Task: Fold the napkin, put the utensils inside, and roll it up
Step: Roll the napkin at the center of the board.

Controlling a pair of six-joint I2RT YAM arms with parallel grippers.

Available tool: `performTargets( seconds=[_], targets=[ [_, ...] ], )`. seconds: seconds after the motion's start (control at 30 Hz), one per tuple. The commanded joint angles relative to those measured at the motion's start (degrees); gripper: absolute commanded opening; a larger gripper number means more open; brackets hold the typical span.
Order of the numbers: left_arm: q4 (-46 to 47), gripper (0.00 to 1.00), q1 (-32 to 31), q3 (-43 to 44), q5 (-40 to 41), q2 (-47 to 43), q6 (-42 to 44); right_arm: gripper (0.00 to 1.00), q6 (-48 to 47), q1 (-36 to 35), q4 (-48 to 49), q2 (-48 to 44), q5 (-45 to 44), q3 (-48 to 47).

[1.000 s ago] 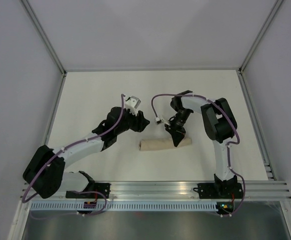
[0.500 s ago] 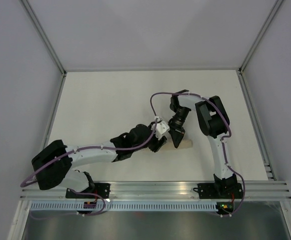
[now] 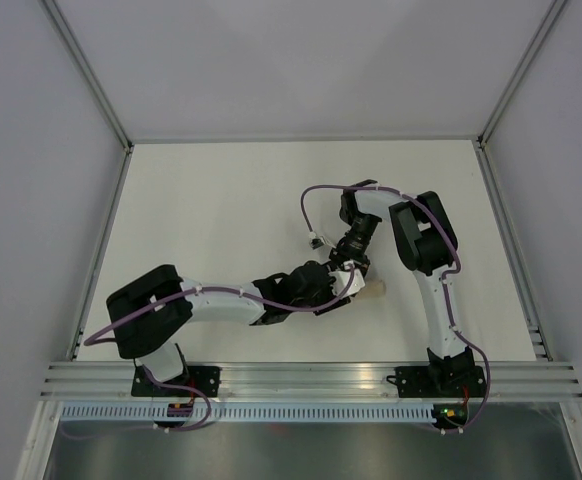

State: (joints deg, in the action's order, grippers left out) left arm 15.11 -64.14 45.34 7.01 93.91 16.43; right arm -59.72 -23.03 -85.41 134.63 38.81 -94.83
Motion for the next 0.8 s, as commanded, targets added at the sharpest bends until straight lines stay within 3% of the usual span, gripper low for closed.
performTargets(
  seconds=[0.0, 0.33, 0.5, 0.57, 0.6, 0.77],
  targets=[
    [2.0, 0.62, -0.2, 2.3, 0.3, 2.2, 4.7, 0.13, -1.3, 0.2, 11.8, 4.2, -8.5, -0.4],
    [2.1, 0.65, -0.2, 4.0, -0.1, 6.4, 5.9, 0.15, -0.8, 0.3, 11.6, 4.4, -8.4, -1.2],
    [1.2, 0.64, -0.2, 6.2, 1.3, 9.9, 5.7, 0.23, -0.7, 0.3, 11.6, 4.2, -8.4, -1.0],
    [0.4, 0.60, -0.2, 6.3, 1.3, 10.6, 5.3, 0.29, -0.9, 0.3, 11.7, 3.7, -8.3, -0.5],
    [0.2, 0.57, -0.1, 6.6, 1.0, 10.6, 4.7, 0.36, -0.9, 0.4, 11.8, 3.3, -8.3, -0.4],
    [-3.0, 0.27, 0.4, 7.2, -0.8, 10.9, 3.2, 0.49, -0.1, 0.9, 12.0, 1.8, -7.1, -0.9]
  ],
)
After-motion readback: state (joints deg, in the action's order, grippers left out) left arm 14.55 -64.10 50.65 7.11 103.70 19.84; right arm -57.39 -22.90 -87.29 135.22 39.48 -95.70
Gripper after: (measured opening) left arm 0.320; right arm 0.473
